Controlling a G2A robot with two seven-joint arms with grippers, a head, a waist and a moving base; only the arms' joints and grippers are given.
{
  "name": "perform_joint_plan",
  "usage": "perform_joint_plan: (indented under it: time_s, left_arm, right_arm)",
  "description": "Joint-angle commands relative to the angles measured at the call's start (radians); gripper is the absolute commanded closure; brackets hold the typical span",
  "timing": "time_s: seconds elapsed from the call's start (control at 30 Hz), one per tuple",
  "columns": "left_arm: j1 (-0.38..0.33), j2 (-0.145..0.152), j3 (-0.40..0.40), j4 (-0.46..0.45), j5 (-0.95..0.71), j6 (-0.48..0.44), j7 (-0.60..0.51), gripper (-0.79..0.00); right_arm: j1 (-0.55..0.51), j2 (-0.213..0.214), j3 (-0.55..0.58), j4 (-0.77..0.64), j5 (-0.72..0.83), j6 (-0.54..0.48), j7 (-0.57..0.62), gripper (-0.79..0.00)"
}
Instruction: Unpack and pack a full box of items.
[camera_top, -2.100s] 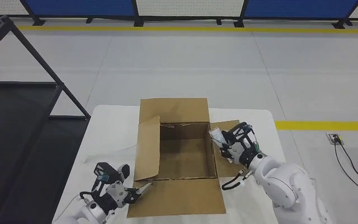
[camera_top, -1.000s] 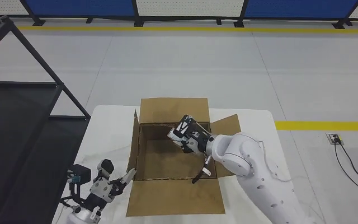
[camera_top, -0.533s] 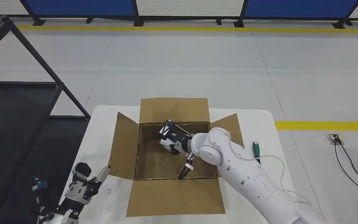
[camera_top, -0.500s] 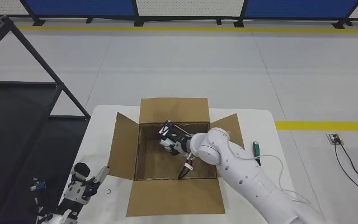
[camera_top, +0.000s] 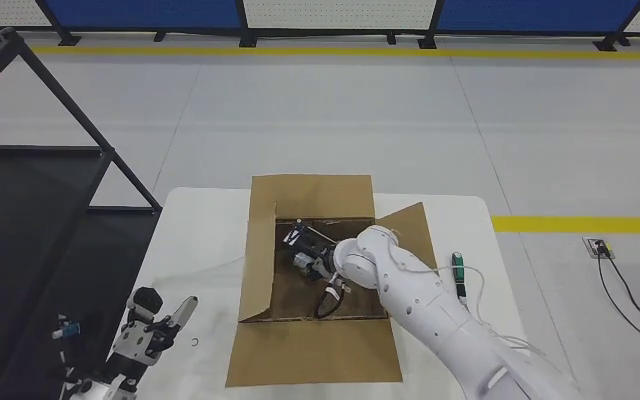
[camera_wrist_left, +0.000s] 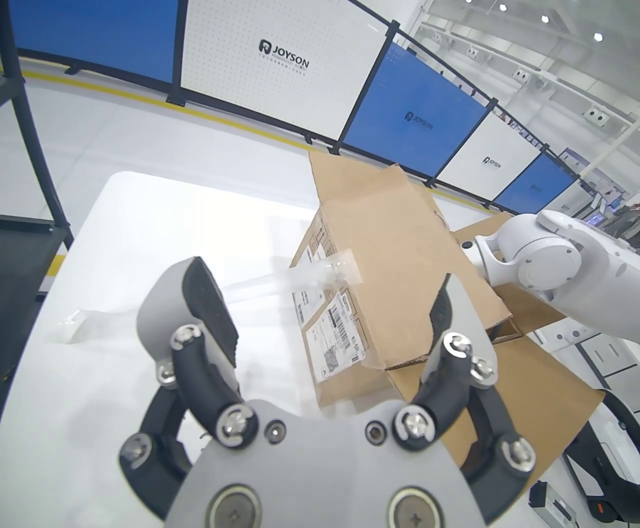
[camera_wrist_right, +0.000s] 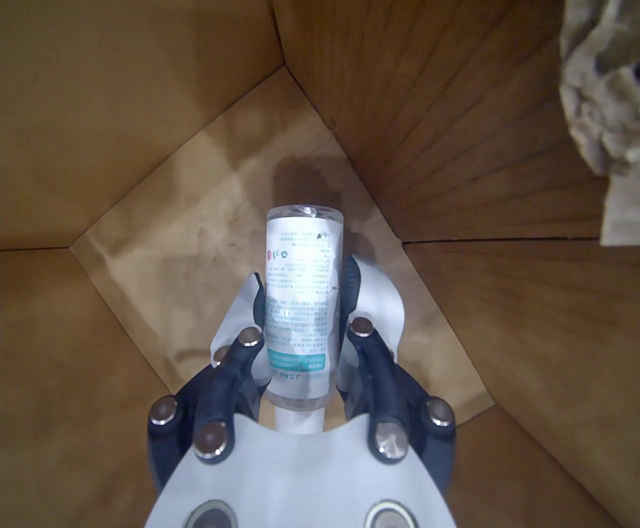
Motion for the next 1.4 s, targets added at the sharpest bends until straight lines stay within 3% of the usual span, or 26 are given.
perform_joint_plan:
  time_s: [0.0, 0.07, 0.13, 0.27, 0.37, 0.43, 0.53, 0.67, 0.83, 1.03, 1.37]
  left_arm:
    - [-0.002, -0.001, 0.001, -0.002, 0.002, -0.003, -0.002, -0.785]
    - [-0.004, -0.001, 0.003, -0.004, -0.003, -0.008, -0.005, -0.785]
    - [-0.006, -0.002, 0.005, -0.007, -0.003, -0.016, -0.013, -0.785]
    - [-0.011, -0.002, 0.013, -0.012, 0.009, -0.024, -0.024, -0.785]
    - [-0.016, -0.003, 0.019, -0.016, 0.015, -0.034, -0.036, -0.785]
    - [-0.019, -0.003, 0.026, -0.021, 0.023, -0.042, -0.041, -0.785]
    - [-0.021, -0.004, 0.036, -0.032, 0.040, -0.041, -0.038, -0.785]
    - [-0.023, -0.005, 0.041, -0.042, 0.042, -0.042, -0.037, -0.785]
    - [-0.028, -0.006, 0.044, -0.043, 0.045, -0.047, -0.043, -0.785]
    - [-0.033, -0.007, 0.053, -0.040, 0.051, -0.056, -0.055, -0.785]
    - [-0.052, -0.009, 0.064, -0.031, 0.033, -0.068, -0.069, -0.785]
  right_arm:
    - [0.002, -0.001, 0.003, 0.004, -0.007, 0.004, -0.007, -0.597]
    - [0.002, -0.001, 0.008, 0.006, -0.018, 0.009, -0.008, -0.702]
    - [-0.001, 0.002, 0.015, 0.005, -0.024, 0.013, -0.009, -0.686]
    - [-0.014, 0.013, 0.037, -0.019, -0.043, 0.022, -0.016, -0.770]
    - [-0.035, 0.034, 0.070, -0.073, -0.070, 0.033, -0.035, -0.776]
    - [-0.056, 0.057, 0.106, -0.128, -0.094, 0.039, -0.043, -0.680]
    - [-0.115, 0.102, 0.182, -0.263, -0.137, 0.043, -0.033, -0.714]
    - [-0.267, 0.177, 0.329, -0.543, -0.211, 0.033, 0.026, -0.785]
    - [-0.488, 0.243, 0.508, -0.895, -0.273, 0.002, 0.111, -0.785]
    - [-0.664, 0.276, 0.637, -1.164, -0.326, 0.028, 0.088, -0.785]
    - [-0.949, 0.302, 0.931, -1.513, -0.330, 0.236, 0.065, -0.785]
